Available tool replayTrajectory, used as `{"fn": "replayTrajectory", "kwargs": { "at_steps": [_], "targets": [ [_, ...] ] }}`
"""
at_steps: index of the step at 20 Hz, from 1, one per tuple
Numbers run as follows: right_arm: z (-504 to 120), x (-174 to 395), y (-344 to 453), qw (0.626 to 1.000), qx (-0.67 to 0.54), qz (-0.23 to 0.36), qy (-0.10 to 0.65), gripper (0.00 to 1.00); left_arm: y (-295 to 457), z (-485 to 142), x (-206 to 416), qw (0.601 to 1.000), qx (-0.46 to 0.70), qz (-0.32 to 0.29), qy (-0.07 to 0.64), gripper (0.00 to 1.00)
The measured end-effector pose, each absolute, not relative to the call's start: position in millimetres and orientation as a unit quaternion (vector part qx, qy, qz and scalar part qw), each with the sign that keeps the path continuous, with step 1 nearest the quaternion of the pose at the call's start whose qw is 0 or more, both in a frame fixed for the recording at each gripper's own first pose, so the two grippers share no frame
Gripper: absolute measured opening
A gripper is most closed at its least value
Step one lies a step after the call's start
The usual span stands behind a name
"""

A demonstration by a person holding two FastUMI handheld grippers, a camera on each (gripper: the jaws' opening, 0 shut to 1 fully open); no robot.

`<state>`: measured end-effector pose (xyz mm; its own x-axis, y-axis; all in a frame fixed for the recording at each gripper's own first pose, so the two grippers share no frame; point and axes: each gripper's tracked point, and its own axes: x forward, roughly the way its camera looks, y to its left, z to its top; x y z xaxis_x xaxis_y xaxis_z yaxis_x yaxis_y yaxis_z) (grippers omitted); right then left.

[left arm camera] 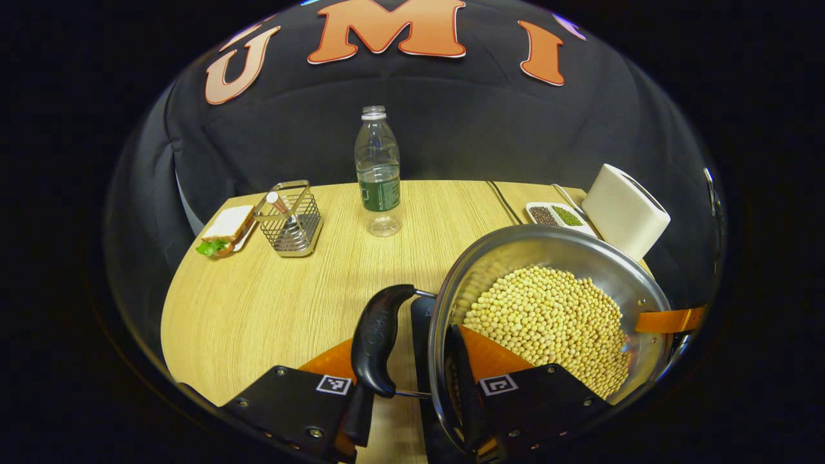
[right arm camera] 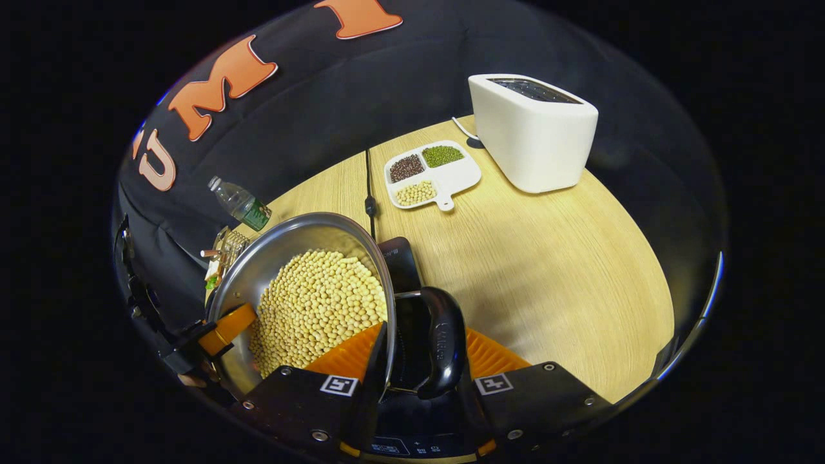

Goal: First push the handle of the pot to place it horizontally, then grasp the pot with both hands and set it on the induction cooktop.

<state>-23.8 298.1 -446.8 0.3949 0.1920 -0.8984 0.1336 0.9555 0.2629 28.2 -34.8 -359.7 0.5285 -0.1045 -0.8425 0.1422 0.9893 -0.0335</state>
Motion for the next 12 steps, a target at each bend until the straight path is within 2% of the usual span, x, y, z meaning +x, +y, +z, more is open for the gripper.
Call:
{"fn": "replayTrajectory", "kwargs": {
  "at_steps": [5,10,11,12],
  "targets": [
    [-464,-37,301,0.820,0.132,0.013,0.557,0.53,-32,-369,12,0.862,-0.008,-0.073,0.501,0.57],
    [-455,-31,298,0.842,0.081,0.020,0.532,0.64,-34,-374,7,0.858,-0.009,-0.075,0.509,0.61],
    [-453,-31,299,0.845,0.080,0.023,0.529,0.57,-36,-372,7,0.859,0.000,-0.077,0.506,0.63],
    [-448,-31,298,0.849,0.077,0.025,0.522,0.70,-37,-370,6,0.860,0.003,-0.077,0.505,0.65]
  ]
}}
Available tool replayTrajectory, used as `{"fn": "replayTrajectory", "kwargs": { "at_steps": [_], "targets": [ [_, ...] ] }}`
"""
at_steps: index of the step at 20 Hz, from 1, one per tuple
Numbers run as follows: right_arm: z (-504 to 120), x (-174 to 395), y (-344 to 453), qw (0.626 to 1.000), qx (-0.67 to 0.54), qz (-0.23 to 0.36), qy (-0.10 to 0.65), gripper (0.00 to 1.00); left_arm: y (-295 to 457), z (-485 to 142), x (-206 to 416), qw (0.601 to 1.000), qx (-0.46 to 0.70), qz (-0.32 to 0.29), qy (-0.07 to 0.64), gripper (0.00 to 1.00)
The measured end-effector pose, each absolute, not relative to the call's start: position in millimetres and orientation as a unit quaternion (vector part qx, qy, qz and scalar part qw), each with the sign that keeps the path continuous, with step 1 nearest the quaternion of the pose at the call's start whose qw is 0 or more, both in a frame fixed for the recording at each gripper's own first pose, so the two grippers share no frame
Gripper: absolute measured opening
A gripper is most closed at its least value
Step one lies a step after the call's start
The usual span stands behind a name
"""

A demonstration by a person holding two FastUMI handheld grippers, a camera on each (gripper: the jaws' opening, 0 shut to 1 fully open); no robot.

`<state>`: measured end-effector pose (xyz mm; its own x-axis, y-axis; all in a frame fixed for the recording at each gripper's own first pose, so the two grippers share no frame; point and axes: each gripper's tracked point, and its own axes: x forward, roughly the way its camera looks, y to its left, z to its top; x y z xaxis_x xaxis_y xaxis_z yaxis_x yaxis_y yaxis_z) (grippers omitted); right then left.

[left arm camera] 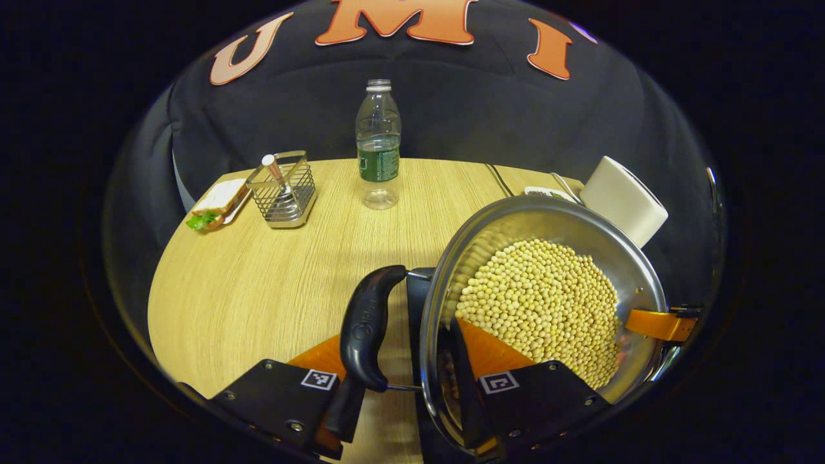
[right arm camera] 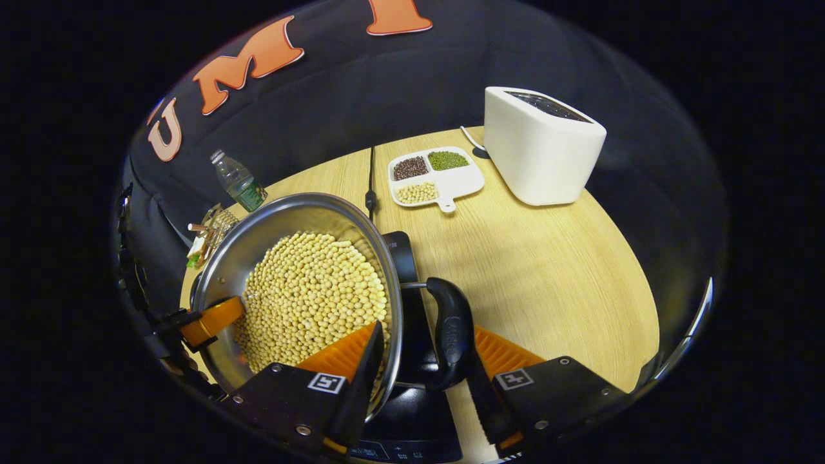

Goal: First push the handle of the pot to place it horizontally, then grasp the pot with both hands and set it on the induction cooktop.

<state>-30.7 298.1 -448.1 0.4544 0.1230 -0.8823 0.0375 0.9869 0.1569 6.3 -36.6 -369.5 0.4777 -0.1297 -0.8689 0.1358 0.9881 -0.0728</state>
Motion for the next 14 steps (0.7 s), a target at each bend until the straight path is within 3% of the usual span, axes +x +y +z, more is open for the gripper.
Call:
{"fn": "replayTrajectory", "kwargs": {
  "at_steps": [2,5,6,7,9,12,14],
  "targets": [
    [-438,-23,291,0.866,0.069,0.023,0.495,0.78,-34,-366,2,0.857,0.004,-0.071,0.510,0.66],
    [-423,-19,288,0.883,0.066,0.015,0.465,0.81,-29,-341,5,0.870,0.034,-0.072,0.487,0.66],
    [-414,-18,286,0.890,0.064,0.013,0.452,0.82,-26,-329,9,0.874,0.044,-0.074,0.478,0.70],
    [-402,-15,284,0.898,0.061,0.013,0.435,0.83,-24,-316,13,0.879,0.055,-0.078,0.468,0.66],
    [-375,-8,285,0.916,0.053,0.019,0.397,0.84,-27,-294,13,0.885,0.064,-0.084,0.453,0.70],
    [-328,-2,296,0.937,0.045,0.046,0.344,0.86,-27,-257,13,0.896,0.057,-0.081,0.434,0.83],
    [-294,5,303,0.948,0.046,0.063,0.309,0.87,-22,-226,23,0.907,0.058,-0.070,0.411,0.83]
  ]
}}
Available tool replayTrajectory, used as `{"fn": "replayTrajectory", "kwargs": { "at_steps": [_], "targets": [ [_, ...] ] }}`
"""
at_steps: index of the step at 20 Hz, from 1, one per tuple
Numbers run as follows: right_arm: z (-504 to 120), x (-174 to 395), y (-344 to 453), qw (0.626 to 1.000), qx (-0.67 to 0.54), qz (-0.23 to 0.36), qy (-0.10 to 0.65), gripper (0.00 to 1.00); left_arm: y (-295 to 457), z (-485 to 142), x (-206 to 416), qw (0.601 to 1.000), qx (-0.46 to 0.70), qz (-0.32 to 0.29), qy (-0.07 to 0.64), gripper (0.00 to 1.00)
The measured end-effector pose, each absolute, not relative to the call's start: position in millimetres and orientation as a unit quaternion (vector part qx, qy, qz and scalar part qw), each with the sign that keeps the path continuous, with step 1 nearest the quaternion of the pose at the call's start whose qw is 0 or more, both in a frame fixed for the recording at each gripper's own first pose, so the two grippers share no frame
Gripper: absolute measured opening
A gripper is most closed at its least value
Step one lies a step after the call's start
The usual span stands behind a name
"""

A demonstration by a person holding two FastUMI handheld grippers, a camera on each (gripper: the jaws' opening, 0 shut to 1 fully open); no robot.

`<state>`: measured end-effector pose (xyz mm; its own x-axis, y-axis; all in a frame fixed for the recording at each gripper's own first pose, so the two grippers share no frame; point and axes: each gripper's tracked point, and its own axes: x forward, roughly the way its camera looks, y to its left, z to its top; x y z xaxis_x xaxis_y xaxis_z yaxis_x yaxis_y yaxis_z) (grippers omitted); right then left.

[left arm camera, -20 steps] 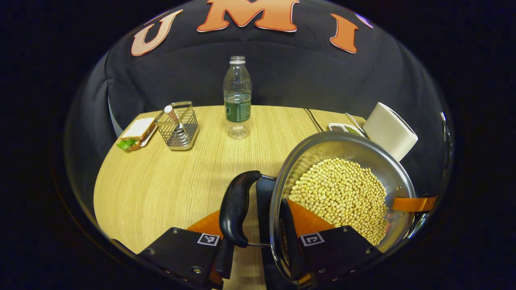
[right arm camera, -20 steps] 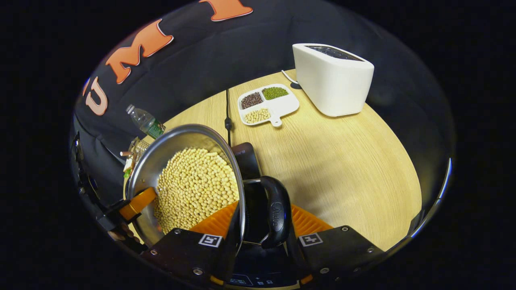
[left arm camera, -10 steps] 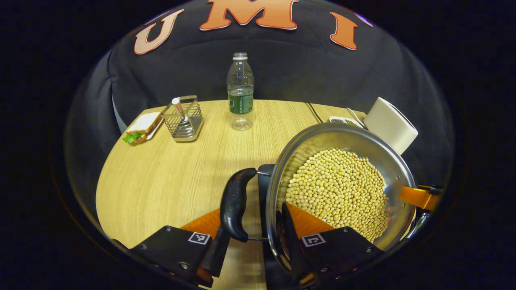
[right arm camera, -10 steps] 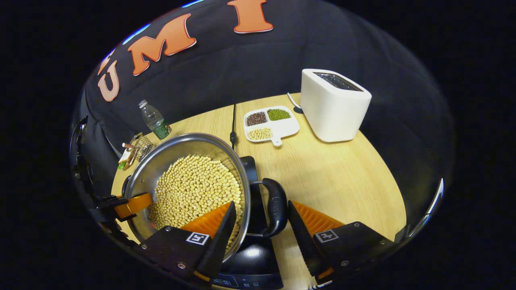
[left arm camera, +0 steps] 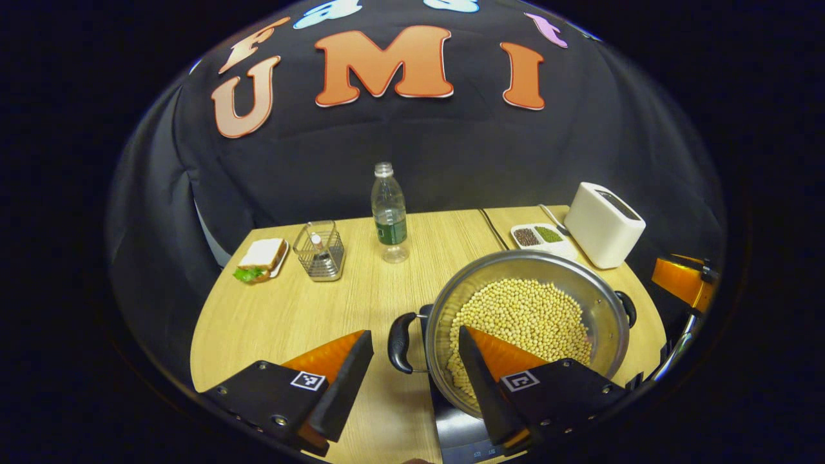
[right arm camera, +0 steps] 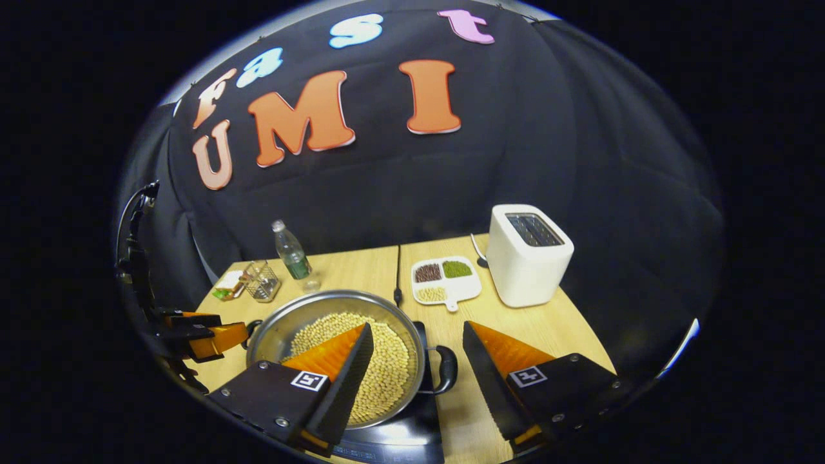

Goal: First push the handle of the pot to place it horizontally, then grasp the pot with both hands and set it on the induction cooktop.

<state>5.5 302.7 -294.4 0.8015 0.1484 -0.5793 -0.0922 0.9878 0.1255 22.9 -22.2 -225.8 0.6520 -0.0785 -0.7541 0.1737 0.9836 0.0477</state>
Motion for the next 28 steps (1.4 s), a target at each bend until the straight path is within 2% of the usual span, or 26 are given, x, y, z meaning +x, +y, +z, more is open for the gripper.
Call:
{"fn": "replayTrajectory", "kwargs": {
  "at_steps": [4,9,10,11,12,13,14,16,22,23,24,28],
  "targets": [
    [-218,17,318,0.968,0.038,0.104,0.227,0.90,-1,-141,53,0.937,0.023,-0.035,0.347,0.83],
    [-119,23,323,0.982,0.039,0.123,0.136,0.92,32,-3,92,0.978,-0.003,-0.002,0.210,0.83],
    [-102,22,322,0.985,0.036,0.124,0.117,0.99,37,19,100,0.983,-0.001,0.008,0.181,0.83],
    [-84,22,321,0.987,0.033,0.124,0.101,0.93,42,42,104,0.988,0.000,0.015,0.155,0.83],
    [-69,21,321,0.988,0.033,0.123,0.087,0.99,48,62,106,0.992,-0.003,0.021,0.127,0.82],
    [-55,18,320,0.989,0.034,0.120,0.076,0.99,52,82,106,0.995,-0.007,0.025,0.100,0.82],
    [-41,16,321,0.990,0.036,0.117,0.068,0.93,49,99,99,0.997,-0.013,0.028,0.076,0.82],
    [-11,11,320,0.991,0.041,0.116,0.050,0.93,53,133,93,0.999,-0.025,0.029,0.033,0.81],
    [61,-3,313,0.993,0.046,0.104,-0.006,0.93,64,210,79,0.998,-0.041,0.021,-0.030,0.80],
    [63,-4,319,0.993,0.047,0.109,-0.005,0.98,69,222,78,0.998,-0.053,0.022,-0.039,0.80],
    [67,-8,324,0.992,0.049,0.115,-0.009,0.93,75,232,73,0.997,-0.062,0.024,-0.048,0.80],
    [96,-9,333,0.990,0.058,0.126,-0.030,0.93,83,264,55,0.994,-0.069,0.024,-0.079,0.79]
  ]
}}
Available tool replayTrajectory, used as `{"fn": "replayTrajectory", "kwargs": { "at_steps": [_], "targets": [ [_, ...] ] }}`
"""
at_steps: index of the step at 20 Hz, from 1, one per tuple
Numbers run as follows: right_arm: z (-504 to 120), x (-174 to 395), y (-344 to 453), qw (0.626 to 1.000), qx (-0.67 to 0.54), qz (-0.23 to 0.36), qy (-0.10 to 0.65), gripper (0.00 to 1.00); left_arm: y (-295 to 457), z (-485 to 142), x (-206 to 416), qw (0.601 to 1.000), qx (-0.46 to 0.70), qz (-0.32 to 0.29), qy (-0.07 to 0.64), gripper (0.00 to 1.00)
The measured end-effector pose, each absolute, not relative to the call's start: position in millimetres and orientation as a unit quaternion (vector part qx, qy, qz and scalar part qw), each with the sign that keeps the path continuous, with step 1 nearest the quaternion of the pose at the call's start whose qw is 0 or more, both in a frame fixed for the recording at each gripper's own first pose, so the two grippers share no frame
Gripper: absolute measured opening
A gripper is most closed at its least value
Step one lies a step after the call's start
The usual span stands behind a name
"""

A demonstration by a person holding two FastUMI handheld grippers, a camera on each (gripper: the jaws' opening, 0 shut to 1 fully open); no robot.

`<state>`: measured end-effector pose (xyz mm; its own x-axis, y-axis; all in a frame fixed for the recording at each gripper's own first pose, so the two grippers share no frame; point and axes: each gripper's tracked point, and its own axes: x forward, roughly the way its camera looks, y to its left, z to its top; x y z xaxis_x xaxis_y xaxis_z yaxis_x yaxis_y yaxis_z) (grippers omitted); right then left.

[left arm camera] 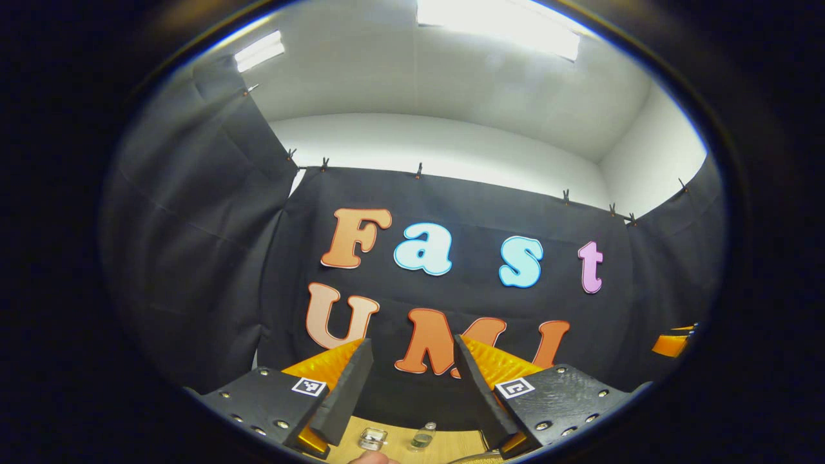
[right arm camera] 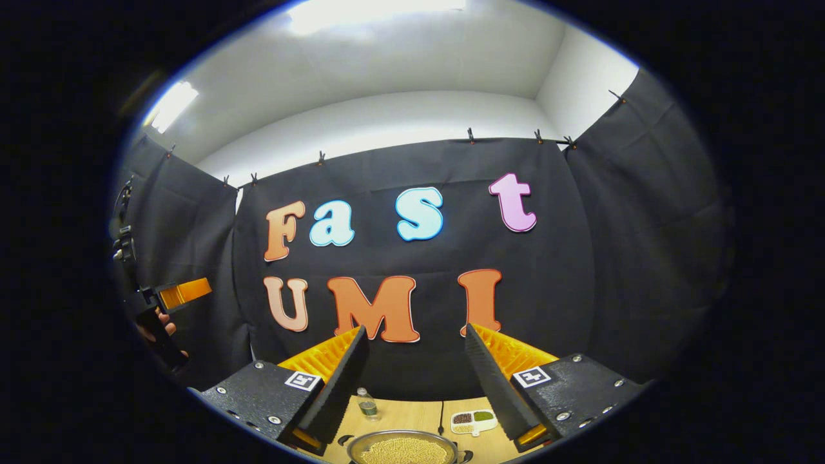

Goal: First push the handle of the pot to place it horizontally, then grasp the pot with both hands and set it on the induction cooktop.

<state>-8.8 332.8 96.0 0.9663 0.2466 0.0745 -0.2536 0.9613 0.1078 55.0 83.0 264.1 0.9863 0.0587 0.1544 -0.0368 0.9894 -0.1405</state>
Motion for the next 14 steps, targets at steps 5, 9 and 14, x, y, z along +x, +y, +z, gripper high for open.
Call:
{"fn": "replayTrajectory", "kwargs": {
  "at_steps": [5,9,14],
  "targets": [
    [110,-9,323,0.991,0.030,0.117,-0.050,0.98,75,276,42,0.994,-0.069,0.006,-0.086,0.81],
    [117,-12,307,0.990,0.028,0.120,-0.063,0.98,65,274,40,0.995,-0.060,-0.002,-0.079,0.81],
    [124,-13,278,0.991,0.013,0.102,-0.086,0.93,64,267,43,0.996,-0.056,-0.009,-0.068,0.79]
  ]
}}
